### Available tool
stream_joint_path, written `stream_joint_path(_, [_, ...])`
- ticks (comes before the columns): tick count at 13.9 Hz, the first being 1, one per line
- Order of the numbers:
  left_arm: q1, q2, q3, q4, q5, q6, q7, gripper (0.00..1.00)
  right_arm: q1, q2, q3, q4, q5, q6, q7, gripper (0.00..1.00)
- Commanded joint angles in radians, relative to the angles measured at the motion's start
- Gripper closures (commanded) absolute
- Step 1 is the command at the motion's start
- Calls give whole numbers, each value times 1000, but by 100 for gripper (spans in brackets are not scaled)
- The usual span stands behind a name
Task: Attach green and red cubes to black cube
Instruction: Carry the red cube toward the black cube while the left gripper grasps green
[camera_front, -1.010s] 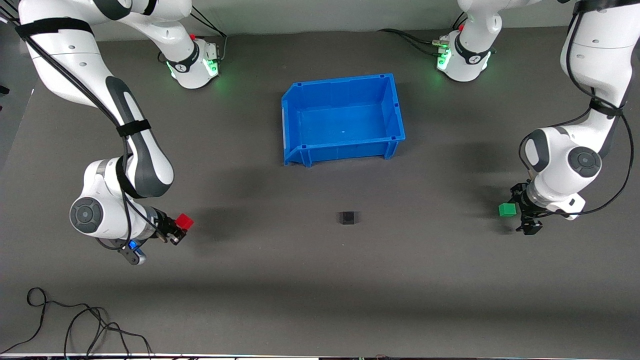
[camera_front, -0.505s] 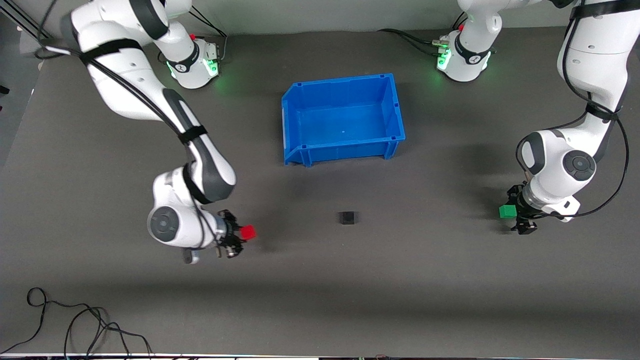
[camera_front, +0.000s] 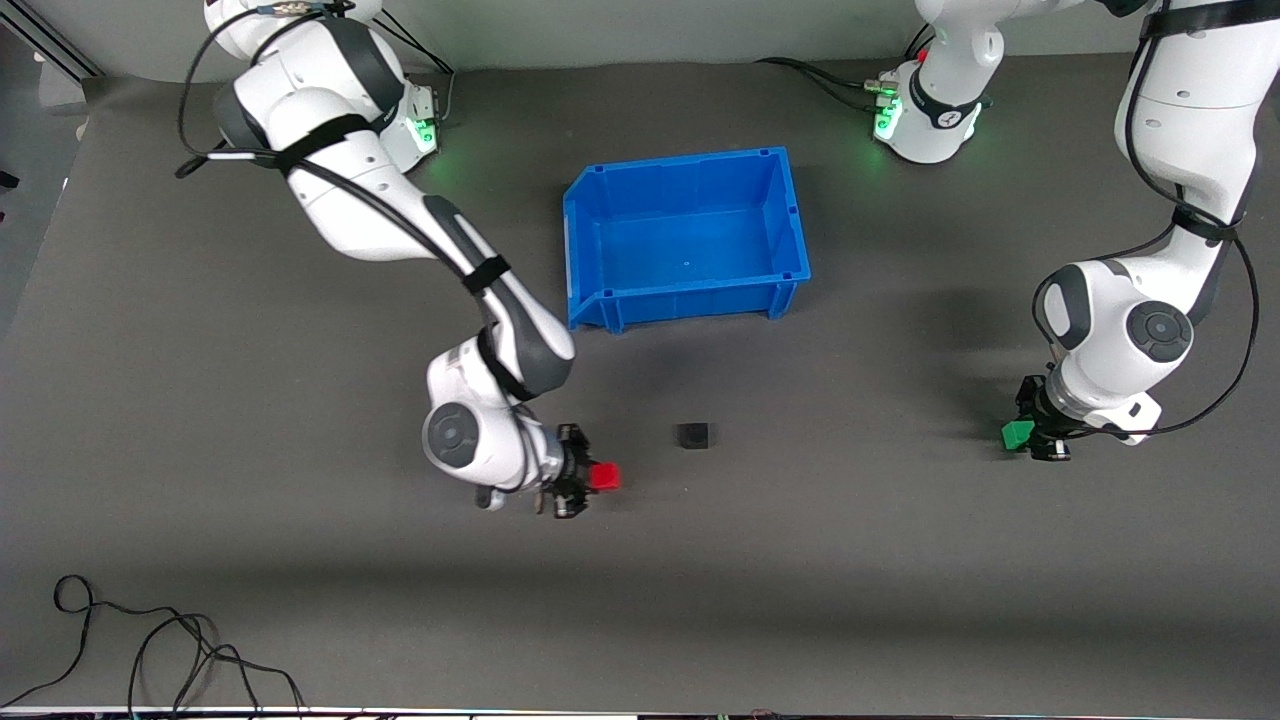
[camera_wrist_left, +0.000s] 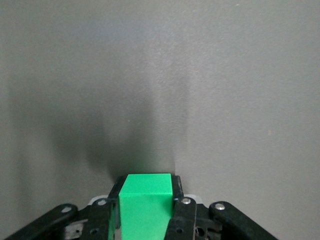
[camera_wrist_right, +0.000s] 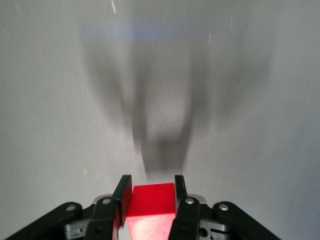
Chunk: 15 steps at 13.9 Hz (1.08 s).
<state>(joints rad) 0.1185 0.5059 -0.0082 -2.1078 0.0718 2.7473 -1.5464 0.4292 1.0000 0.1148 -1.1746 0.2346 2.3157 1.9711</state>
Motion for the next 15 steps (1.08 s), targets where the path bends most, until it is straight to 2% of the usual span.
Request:
stream_joint_path(1, [-25, -9, 4, 86, 16, -140, -30, 100, 6, 45, 42, 68, 22, 28, 58, 87])
stream_joint_path(3, [-52, -10, 1, 165, 14, -263, -82, 100, 11, 55, 51, 79, 22, 28, 90, 87])
stream_joint_path(5, [-95, -10, -1, 206, 13, -320, -133, 100, 37, 65, 51, 72, 19, 22, 113, 88])
stream_joint_path(15, [-357, -4, -6, 265, -9, -368, -417, 100, 85, 63, 43, 59, 5, -7, 130, 88])
